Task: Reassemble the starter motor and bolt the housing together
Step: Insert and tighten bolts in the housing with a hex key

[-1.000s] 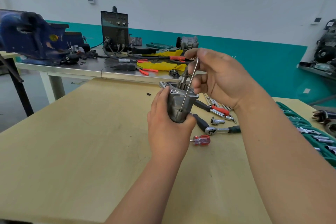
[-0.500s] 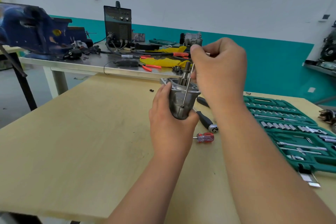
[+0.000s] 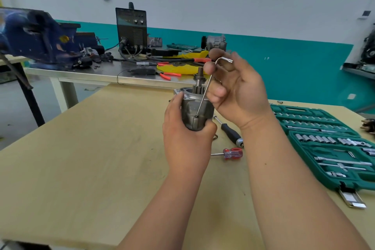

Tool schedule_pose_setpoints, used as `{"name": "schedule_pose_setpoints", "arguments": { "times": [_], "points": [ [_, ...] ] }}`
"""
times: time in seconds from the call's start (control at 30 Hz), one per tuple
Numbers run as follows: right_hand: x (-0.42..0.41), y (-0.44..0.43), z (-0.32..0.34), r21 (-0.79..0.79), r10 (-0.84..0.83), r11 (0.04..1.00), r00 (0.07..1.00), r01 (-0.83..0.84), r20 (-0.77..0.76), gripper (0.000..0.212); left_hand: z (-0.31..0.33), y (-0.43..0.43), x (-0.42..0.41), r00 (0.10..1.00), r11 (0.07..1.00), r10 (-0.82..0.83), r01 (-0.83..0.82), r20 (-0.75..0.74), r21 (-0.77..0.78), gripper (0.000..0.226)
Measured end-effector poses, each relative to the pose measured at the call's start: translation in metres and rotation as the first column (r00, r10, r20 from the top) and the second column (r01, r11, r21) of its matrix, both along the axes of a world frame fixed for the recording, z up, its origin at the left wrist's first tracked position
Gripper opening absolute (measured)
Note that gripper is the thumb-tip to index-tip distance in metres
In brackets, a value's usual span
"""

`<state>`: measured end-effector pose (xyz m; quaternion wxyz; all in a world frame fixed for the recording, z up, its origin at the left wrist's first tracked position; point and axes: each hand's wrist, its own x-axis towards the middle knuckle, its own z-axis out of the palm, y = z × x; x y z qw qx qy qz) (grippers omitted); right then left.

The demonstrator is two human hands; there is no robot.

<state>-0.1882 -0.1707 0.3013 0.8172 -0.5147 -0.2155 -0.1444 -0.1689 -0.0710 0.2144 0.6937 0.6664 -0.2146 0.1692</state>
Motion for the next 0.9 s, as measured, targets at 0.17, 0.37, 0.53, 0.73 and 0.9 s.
{"name": "schedule_pose_setpoints", "arguments": {
  "times": [0.17,0.37,0.53,0.73,0.9],
  "points": [
    [0.004,0.0,0.007,0.02,-0.042,0.999,0.996,0.044,-0.072,0.024,-0.001,0.002,0.001,1.0,1.0,0.004,-0.004,0.01,0.005,0.076],
    [-0.003,0.028,0.022,-0.367,-0.688,0.656,0.723,0.66,0.071,0.029,-0.002,0.001,-0.002,1.0,1.0,-0.004,0.004,-0.015,-0.007,0.077],
    [0.002,0.052,0.021,-0.384,-0.872,-0.164,0.048,0.909,0.487,0.029,-0.004,-0.002,-0.009,1.0,1.0,-0.023,0.023,-0.019,-0.005,0.079],
    [-0.009,0.028,0.02,-0.412,-0.624,0.7,0.78,0.584,0.046,0.02,-0.005,0.001,-0.007,0.999,1.0,0.029,-0.03,0.022,0.01,0.079],
    [-0.003,0.003,0.016,-0.197,0.09,0.973,0.986,-0.117,-0.141,0.021,-0.005,0.003,-0.006,1.0,1.0,0.015,-0.015,0.012,0.004,0.078]
  ]
}}
